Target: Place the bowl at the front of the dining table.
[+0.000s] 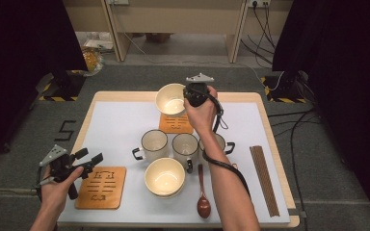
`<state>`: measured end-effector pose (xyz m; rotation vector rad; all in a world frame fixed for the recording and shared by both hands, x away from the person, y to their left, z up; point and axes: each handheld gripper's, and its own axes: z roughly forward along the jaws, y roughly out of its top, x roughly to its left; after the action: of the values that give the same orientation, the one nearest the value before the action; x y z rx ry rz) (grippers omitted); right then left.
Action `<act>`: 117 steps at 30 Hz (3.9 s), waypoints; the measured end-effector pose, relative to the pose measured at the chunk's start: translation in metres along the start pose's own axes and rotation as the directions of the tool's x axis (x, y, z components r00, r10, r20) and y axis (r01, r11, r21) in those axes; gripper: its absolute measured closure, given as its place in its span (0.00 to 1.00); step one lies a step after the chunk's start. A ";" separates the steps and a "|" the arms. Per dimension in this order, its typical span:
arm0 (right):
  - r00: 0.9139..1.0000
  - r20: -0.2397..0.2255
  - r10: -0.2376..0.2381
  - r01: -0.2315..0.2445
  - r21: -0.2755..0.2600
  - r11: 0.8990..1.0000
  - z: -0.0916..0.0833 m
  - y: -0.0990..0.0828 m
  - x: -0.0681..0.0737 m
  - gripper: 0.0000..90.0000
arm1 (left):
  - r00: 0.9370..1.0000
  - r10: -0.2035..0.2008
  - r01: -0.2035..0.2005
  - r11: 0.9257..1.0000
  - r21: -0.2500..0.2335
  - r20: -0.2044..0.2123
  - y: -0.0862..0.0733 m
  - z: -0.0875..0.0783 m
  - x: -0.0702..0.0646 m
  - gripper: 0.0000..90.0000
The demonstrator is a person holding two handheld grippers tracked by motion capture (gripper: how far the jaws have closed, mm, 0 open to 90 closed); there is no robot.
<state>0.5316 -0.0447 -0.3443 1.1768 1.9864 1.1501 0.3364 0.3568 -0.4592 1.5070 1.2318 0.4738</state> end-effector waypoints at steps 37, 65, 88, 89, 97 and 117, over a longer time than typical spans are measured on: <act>0.999 0.017 0.031 -0.031 0.041 0.999 0.021 0.002 -0.010 0.92 | 1.000 -0.004 0.004 1.000 0.002 -0.001 -0.001 0.000 0.002 0.21; 0.999 0.024 0.048 -0.050 0.082 0.995 0.036 -0.002 -0.014 0.92 | 1.000 -0.004 0.004 1.000 0.008 0.001 -0.002 0.002 0.002 0.21; 0.998 0.032 0.052 -0.055 0.111 0.992 0.050 -0.008 -0.016 0.92 | 1.000 -0.010 0.010 1.000 0.006 -0.001 -0.002 0.002 0.003 0.21; 0.998 0.032 0.051 -0.054 0.112 0.992 0.051 -0.008 -0.017 0.92 | 1.000 -0.011 0.011 1.000 0.006 -0.001 -0.002 0.002 0.003 0.21; 0.997 0.042 0.058 -0.063 0.117 0.991 0.054 -0.009 -0.018 0.92 | 1.000 -0.011 0.011 1.000 0.008 -0.002 -0.003 0.002 0.004 0.21; 0.996 0.049 0.074 -0.081 0.147 0.986 0.065 -0.017 -0.022 0.92 | 1.000 -0.010 0.010 1.000 0.010 -0.002 -0.003 0.002 0.004 0.21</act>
<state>0.5859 -0.0429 -0.3891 1.3543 2.0384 1.0181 0.3386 0.3590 -0.4641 1.5083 1.2444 0.4628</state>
